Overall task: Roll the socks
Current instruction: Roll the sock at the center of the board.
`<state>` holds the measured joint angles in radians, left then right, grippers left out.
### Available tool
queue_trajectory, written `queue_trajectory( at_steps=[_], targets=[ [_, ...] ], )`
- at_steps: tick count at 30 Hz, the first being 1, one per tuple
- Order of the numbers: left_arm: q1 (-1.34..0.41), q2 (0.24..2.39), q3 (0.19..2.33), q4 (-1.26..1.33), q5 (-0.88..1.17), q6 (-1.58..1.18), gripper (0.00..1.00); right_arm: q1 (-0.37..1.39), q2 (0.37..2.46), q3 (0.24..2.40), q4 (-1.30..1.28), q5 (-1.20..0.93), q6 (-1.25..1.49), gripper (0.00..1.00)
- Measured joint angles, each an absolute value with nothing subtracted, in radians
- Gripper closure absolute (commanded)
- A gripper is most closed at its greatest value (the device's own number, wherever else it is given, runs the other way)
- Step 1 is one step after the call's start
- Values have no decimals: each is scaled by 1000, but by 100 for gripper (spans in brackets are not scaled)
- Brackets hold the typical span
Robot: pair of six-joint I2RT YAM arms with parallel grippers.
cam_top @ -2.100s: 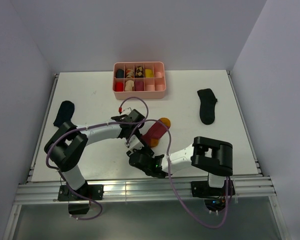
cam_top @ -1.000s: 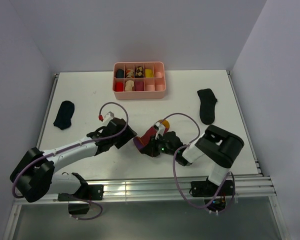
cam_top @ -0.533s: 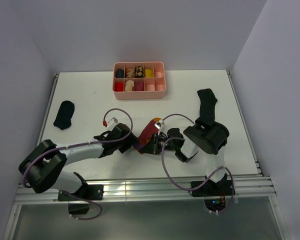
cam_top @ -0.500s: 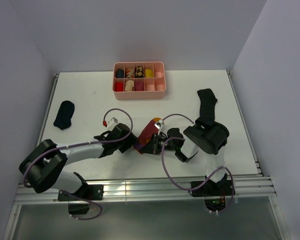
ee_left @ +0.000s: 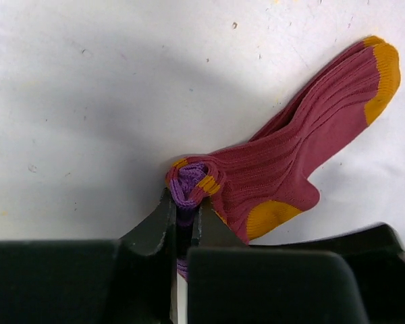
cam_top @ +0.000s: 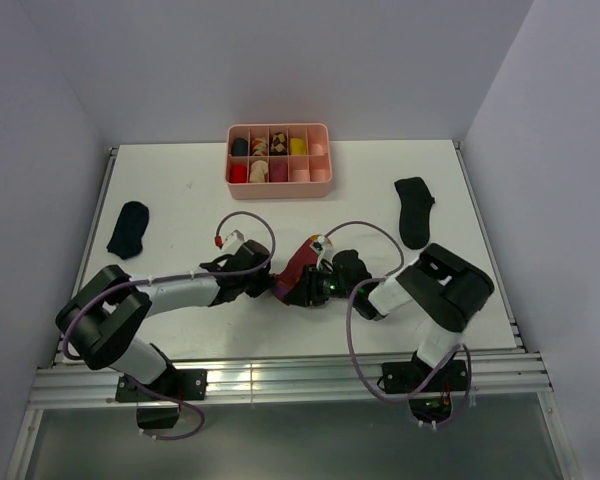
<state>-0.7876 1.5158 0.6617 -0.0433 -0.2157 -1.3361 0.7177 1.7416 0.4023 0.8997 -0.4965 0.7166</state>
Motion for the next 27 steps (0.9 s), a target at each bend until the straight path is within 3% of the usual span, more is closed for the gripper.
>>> queue_trajectory(
  at_steps=[2, 5, 12, 17, 27],
  targets=[
    [-788, 1526, 698, -94, -221, -1308, 99, 734, 1659, 407, 788, -432, 669, 41],
    [-788, 1552, 772, -200, -238, -1255, 100, 775, 1534, 422, 608, -298, 587, 35],
    [-788, 1634, 932, -391, -253, -1132, 99, 983, 1348, 482, 387, 101, 411, 31],
    [-788, 1680, 994, -448, -241, -1081, 99, 1121, 1374, 521, 367, 310, 304, 30],
    [-788, 1714, 1042, -484, -220, -1048, 98, 1300, 1638, 670, 381, 578, 141, 29]
  ],
)
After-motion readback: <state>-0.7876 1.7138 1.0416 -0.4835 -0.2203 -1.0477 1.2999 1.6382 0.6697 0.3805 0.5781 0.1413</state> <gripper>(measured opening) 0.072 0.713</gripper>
